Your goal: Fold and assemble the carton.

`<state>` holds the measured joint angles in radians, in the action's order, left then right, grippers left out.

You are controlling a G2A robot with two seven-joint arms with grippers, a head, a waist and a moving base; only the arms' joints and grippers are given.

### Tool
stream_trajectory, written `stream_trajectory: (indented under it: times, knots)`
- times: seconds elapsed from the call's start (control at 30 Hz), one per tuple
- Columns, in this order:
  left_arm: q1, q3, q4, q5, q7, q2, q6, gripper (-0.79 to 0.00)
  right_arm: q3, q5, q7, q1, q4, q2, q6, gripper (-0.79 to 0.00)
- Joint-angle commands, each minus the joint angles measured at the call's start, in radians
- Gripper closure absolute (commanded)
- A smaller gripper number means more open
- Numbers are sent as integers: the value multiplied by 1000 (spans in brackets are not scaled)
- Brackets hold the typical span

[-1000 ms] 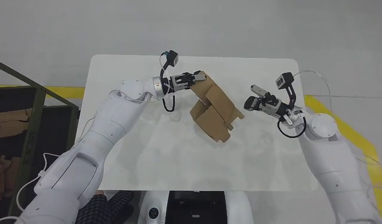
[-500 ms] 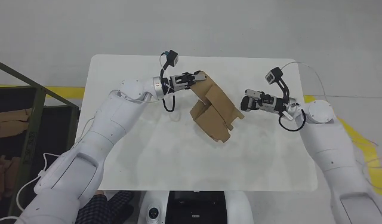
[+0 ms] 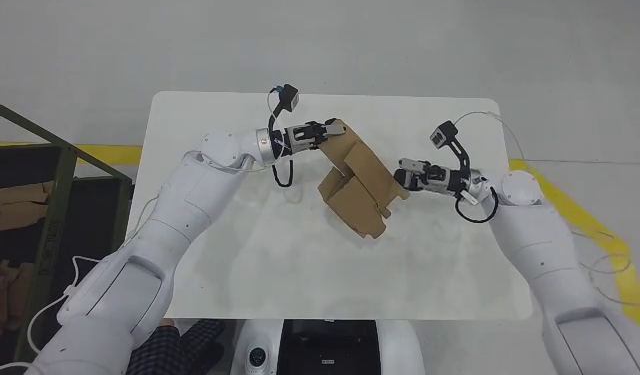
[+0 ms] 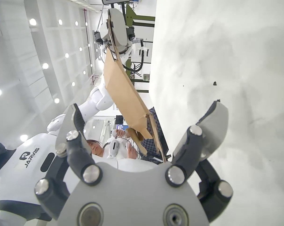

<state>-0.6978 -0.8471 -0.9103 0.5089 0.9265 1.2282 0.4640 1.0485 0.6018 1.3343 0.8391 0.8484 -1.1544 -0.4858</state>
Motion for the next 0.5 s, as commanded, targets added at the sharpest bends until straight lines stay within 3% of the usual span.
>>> stream_trajectory:
  times: [0.0, 0.07, 0.27, 0.47]
  knots:
    - [0, 0, 0, 0, 0, 0, 0, 0, -3, -1, 2, 4, 5, 1, 2, -594]
    - [0, 0, 0, 0, 0, 0, 0, 0, -3, 3, 4, 10, 13, 2, 4, -576]
    - [0, 0, 0, 0, 0, 0, 0, 0, -4, 11, 14, 35, 54, 9, 14, -391]
    - [0, 0, 0, 0, 0, 0, 0, 0, 1, 27, 27, 45, 64, 15, 27, -329]
